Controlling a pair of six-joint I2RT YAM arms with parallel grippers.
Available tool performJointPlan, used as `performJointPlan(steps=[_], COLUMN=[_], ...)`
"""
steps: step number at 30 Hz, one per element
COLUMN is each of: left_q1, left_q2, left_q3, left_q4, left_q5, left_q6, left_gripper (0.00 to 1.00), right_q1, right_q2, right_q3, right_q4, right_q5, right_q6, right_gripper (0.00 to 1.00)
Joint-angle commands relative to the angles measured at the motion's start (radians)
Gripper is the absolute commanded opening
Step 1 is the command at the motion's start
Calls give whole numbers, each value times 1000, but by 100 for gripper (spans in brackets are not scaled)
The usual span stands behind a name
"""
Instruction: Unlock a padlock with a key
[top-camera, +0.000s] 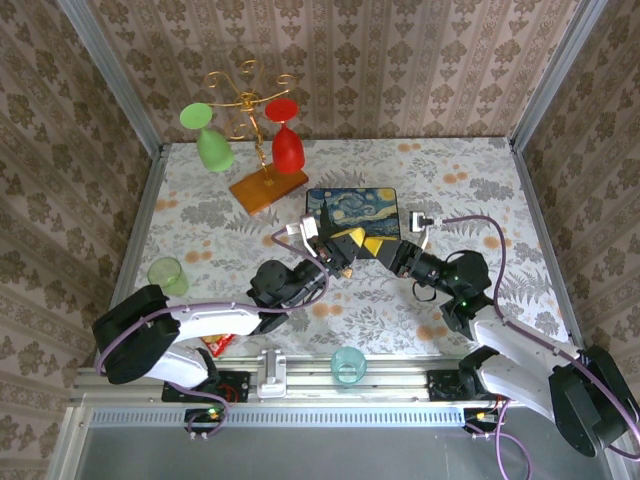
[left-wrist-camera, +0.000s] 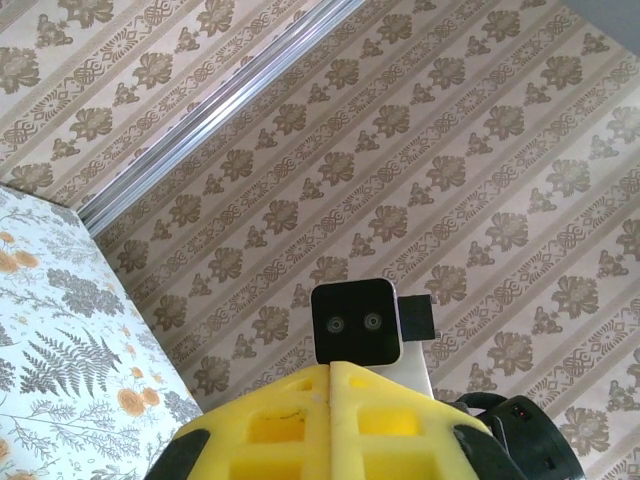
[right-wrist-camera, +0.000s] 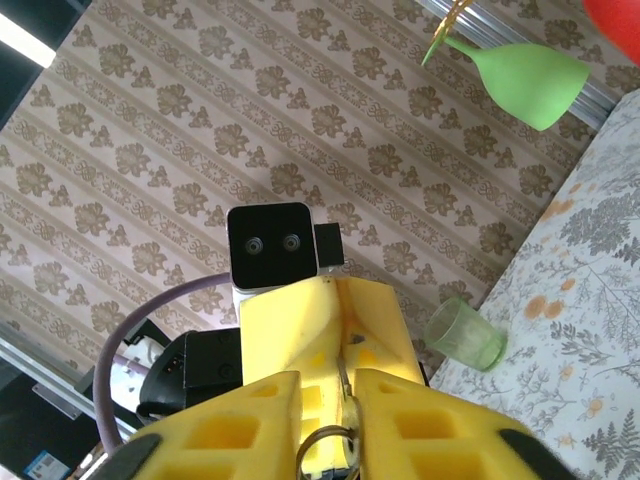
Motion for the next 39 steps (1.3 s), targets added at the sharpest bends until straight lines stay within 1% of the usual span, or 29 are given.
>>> performJointPlan(steps=[1, 4, 6, 8, 12, 15, 19, 21, 22, 24, 25, 31, 34, 36, 39], left_q1=[2, 2, 2, 1, 1, -1, -2, -2, -2, -2, -2, -2, -2, -2, -3], left_q2=[-6, -2, 10, 11, 18, 26, 27, 25, 24, 29, 34, 48, 49, 51, 52], left_q3=[-8, -8, -13, -12, -12, -7, -8, -10, -10, -9, -10, -12, -8, -8, -8], left_q4=[19, 18, 23, 24, 24, 23, 25, 25, 23, 24, 25, 26, 26, 26, 26], left_q5=[-22, -19, -25, -22, -20, -10, -22, -25, -24, -23, -23, -28, -28, -28, -27], left_q6=[20, 34, 20, 29, 29, 28, 25, 25, 27, 19, 11, -4, 2, -1, -6], left_gripper=[0, 0, 0, 0, 0, 0, 0, 0, 0, 0, 0, 0, 0, 0, 0], right_q1=[8, 8, 8, 8, 9, 17, 32, 32, 31, 31, 33, 35, 34, 35, 36], right_q2=[-36, -46, -50, -56, -54, -46, -37, -39, -41, -40, -40, -38, -33, -28, -26], right_q3=[-13, -26, -26, -28, -27, -8, 9, -3, -12, -22, -21, -15, -14, -19, -24], right_q4=[50, 51, 42, 35, 35, 34, 30, 32, 39, 53, 53, 51, 52, 62, 69], right_q5=[16, 25, 23, 23, 26, 21, 17, 29, 37, 49, 49, 49, 48, 52, 55], right_q6=[1, 0, -4, -7, -11, -11, -22, -26, -24, -17, -17, -24, -29, -29, -30], right_gripper=[17, 8, 5, 6, 14, 15, 6, 5, 6, 14, 15, 19, 13, 11, 5])
